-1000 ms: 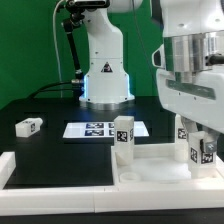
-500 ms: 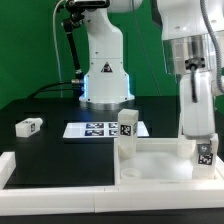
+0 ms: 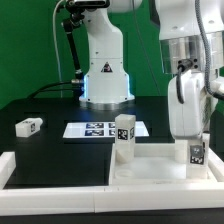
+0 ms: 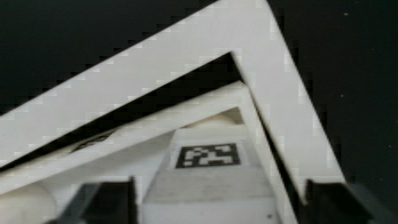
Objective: Assemble square table
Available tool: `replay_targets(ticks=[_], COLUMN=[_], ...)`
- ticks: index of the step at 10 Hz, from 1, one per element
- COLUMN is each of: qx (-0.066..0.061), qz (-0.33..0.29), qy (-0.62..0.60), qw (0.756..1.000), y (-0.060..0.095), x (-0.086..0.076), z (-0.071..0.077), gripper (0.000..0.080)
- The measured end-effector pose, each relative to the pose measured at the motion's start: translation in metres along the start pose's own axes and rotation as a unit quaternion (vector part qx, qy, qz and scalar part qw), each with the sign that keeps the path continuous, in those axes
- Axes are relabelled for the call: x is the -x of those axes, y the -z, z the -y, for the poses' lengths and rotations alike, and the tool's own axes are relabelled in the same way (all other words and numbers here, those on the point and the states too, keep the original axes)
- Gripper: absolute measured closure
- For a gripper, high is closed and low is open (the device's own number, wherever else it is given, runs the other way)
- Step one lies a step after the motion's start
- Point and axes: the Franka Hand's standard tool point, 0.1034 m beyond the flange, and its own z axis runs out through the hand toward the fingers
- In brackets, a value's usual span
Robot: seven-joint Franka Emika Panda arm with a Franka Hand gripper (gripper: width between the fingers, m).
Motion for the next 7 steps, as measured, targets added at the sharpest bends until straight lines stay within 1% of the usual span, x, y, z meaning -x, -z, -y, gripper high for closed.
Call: replay_targets(ticks=[1,2,3,4,5,6,7], qx=[0.000,-0.002,-0.008,-0.016,-0.022,-0.029,-0.033], qz=[0.000,0.001,0.006,0.011,0.014,0.018,0.018], qy=[0.000,0.006,0.026,0.039,0.048,0.059,0.064], qw=[1.000,1.000,1.000,0.999,0.998,0.998,0.997], y=[0.000,0.002,0.013,0.028,0.040,0.054,0.060], x=[0.000,0.000,-0.005,-0.013,-0.022,-0.030,-0.037], z=[0.000,0.001,0.001,0.000,-0.001,0.001,0.005], gripper=[0.0176,0.0176,0.0158,0.0152,0.0152,0.0151,0.0151])
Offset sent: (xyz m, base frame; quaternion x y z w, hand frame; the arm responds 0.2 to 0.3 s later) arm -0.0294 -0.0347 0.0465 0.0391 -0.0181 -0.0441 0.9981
